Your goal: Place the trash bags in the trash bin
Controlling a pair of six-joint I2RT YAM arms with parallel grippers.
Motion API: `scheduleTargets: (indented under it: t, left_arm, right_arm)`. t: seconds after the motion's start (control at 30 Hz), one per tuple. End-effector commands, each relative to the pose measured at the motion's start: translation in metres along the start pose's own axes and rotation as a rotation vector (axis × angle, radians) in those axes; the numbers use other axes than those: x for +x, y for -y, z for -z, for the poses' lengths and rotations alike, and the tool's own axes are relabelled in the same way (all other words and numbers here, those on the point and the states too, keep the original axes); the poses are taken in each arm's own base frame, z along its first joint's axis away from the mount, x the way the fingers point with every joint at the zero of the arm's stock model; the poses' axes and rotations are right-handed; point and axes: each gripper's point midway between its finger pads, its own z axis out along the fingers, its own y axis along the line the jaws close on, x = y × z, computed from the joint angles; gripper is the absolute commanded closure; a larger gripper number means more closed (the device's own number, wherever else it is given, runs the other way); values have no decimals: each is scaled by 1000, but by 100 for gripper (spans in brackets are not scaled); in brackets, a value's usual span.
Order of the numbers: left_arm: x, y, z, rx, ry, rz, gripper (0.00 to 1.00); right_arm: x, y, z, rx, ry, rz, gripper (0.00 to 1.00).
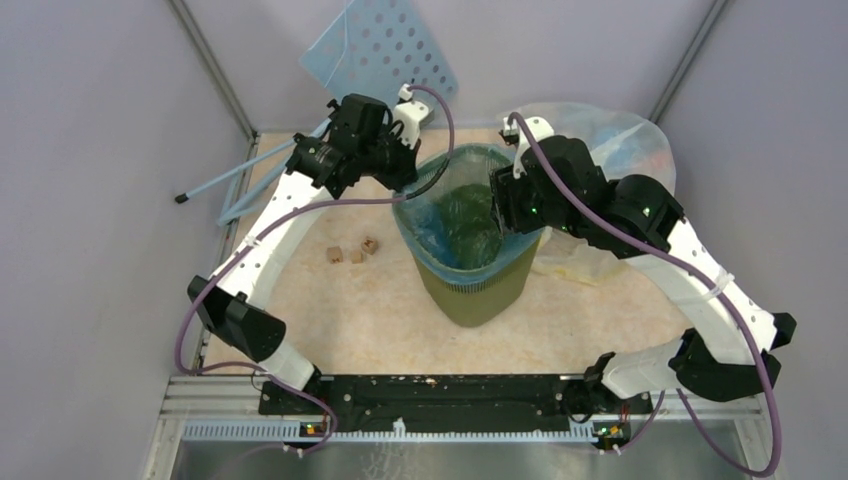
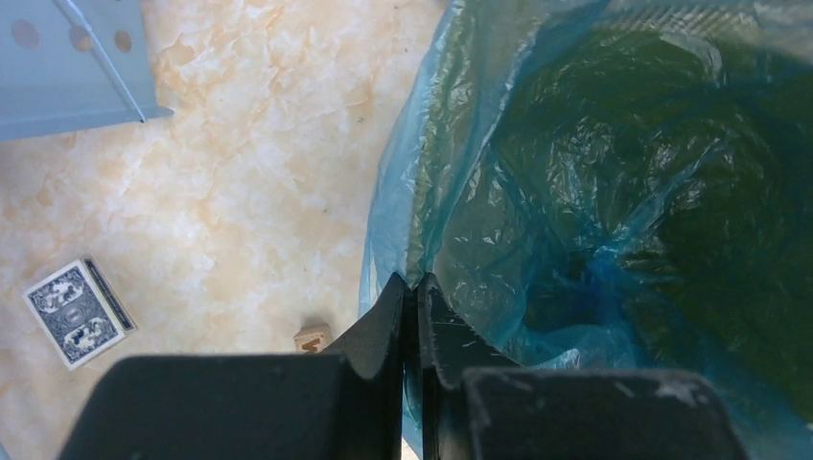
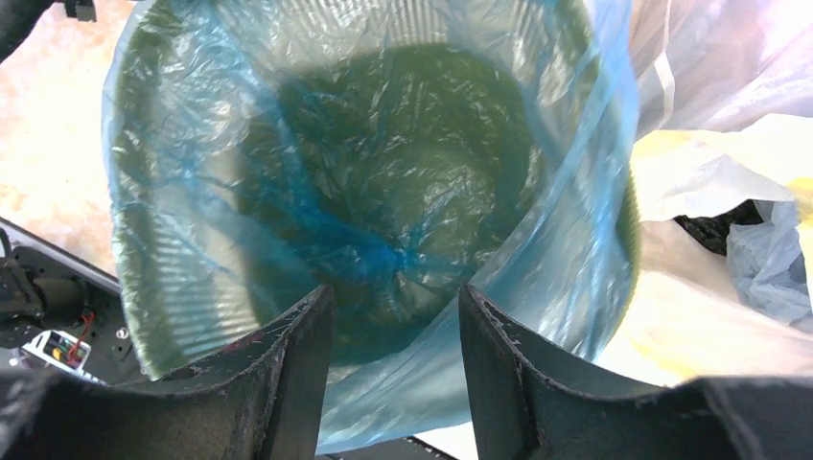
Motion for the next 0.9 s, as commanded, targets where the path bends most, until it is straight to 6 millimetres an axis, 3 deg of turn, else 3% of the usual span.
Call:
scheduleTargets:
  t: [0.0,0.17,0.37,0.53,0.87]
  left_arm:
    - [9,-2,15,-50,-6,46,95]
    - [-2,7,41,-41,70,63,96]
    - [-6,-7,68,-150,50,50,100]
    - [9,-9,64,-162,-3,69,100]
    - [16,-6,58,-144,-20,83,100]
  right_arm:
    - [-17,4,-3,47,60,-14,49]
    - [-27,26,-8,209,34,31,48]
    - [-21,36,-25,327,-38,79,47]
    - [-15,28,-42,310,-58,88,48]
    - [4,39,-60,405,-124,137,59]
